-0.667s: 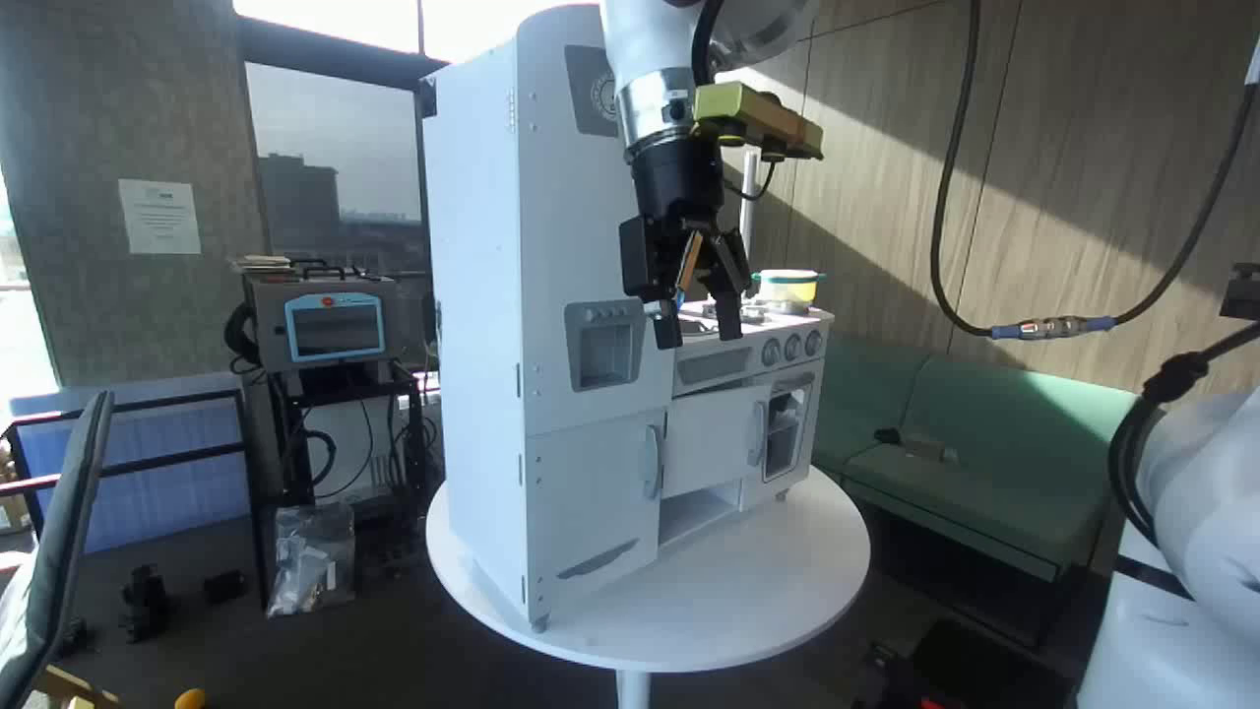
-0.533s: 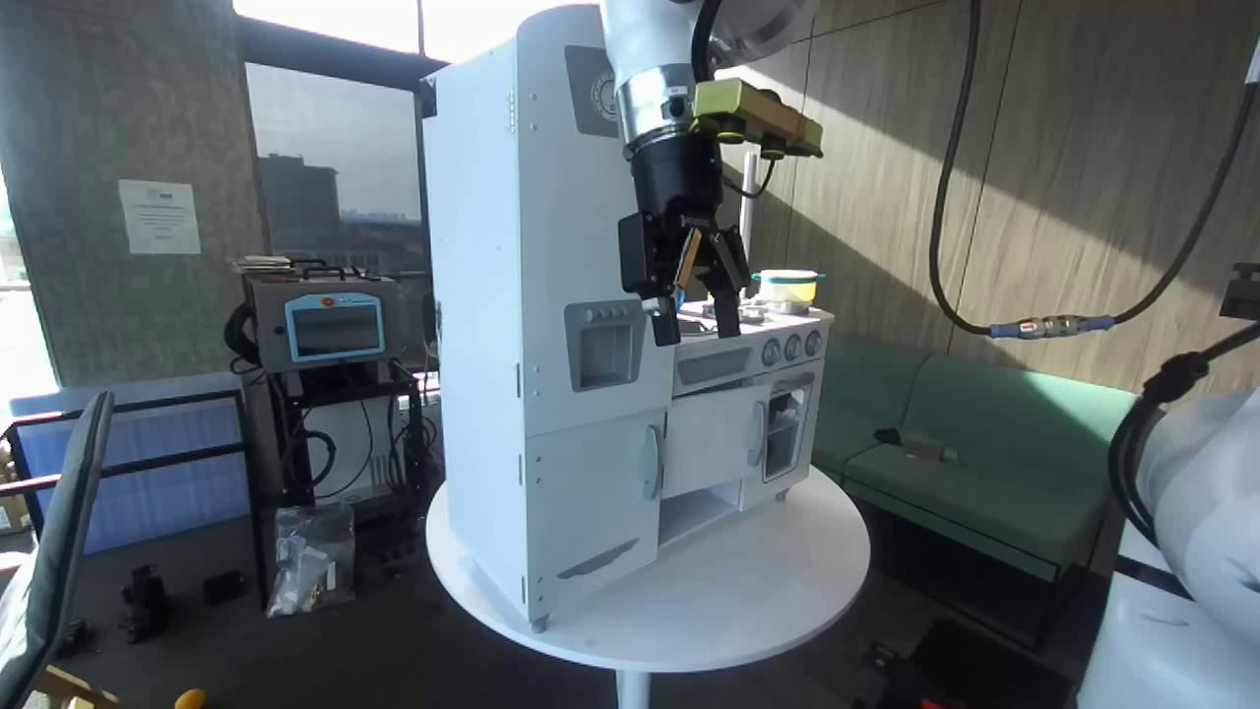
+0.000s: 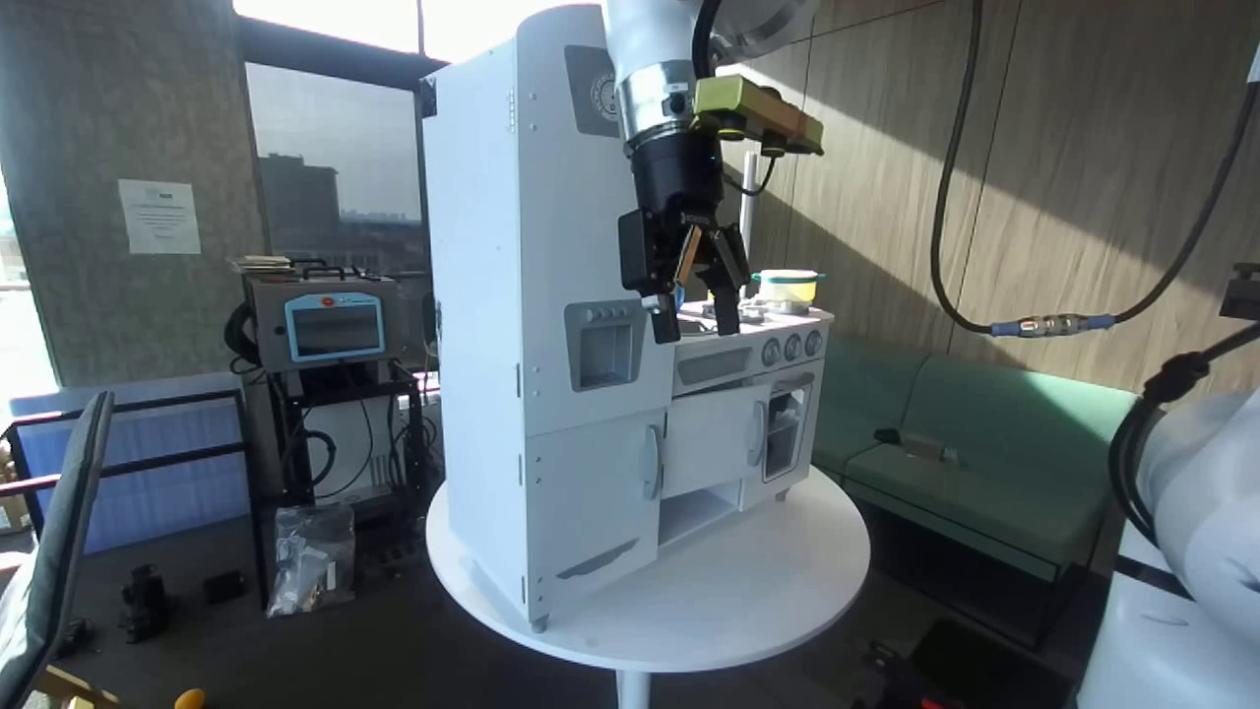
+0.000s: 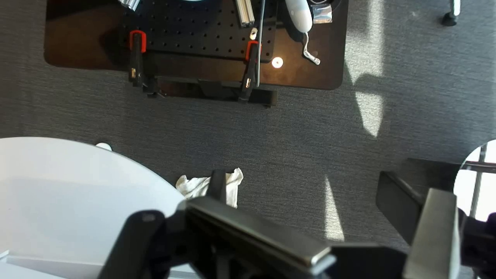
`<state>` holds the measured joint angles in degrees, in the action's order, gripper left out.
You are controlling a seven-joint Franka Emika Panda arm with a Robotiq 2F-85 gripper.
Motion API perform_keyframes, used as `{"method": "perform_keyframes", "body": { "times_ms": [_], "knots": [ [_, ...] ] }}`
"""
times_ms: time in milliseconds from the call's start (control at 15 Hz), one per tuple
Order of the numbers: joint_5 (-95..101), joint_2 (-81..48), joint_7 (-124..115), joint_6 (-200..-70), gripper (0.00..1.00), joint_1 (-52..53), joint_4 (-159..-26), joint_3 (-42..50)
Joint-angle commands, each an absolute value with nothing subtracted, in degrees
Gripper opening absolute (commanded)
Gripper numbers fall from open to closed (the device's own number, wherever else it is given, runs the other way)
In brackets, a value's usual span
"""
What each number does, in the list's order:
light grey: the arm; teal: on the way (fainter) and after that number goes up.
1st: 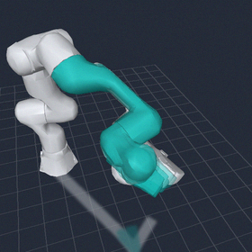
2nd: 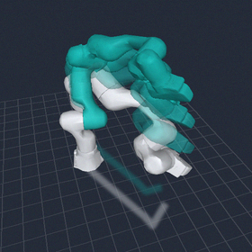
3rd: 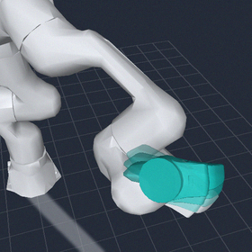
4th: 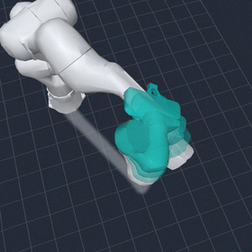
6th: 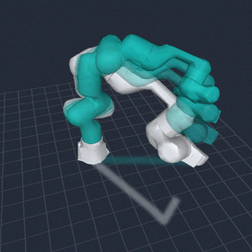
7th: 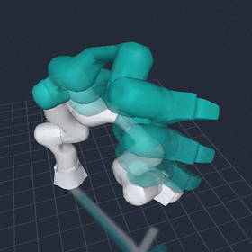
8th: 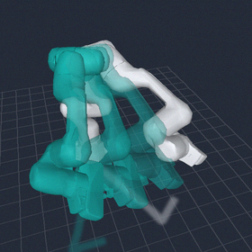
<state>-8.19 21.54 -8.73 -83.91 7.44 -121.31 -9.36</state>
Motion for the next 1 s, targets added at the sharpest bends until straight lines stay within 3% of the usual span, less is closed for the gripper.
{"method": "perform_keyframes", "body": {
  "times_ms": [0,333,933],
  "knots": [
    [-7.31,21.42,-8.18,-84.16,1.0,7.19,-121.28,-9.46],
    [0.44,25.23,-5.26,-90.23,1.0,4.0,-123.07,-5.5],
    [0.1,29.97,30.48,-94.75,1.0,2.89,-119.34,11.32]
  ]
}}
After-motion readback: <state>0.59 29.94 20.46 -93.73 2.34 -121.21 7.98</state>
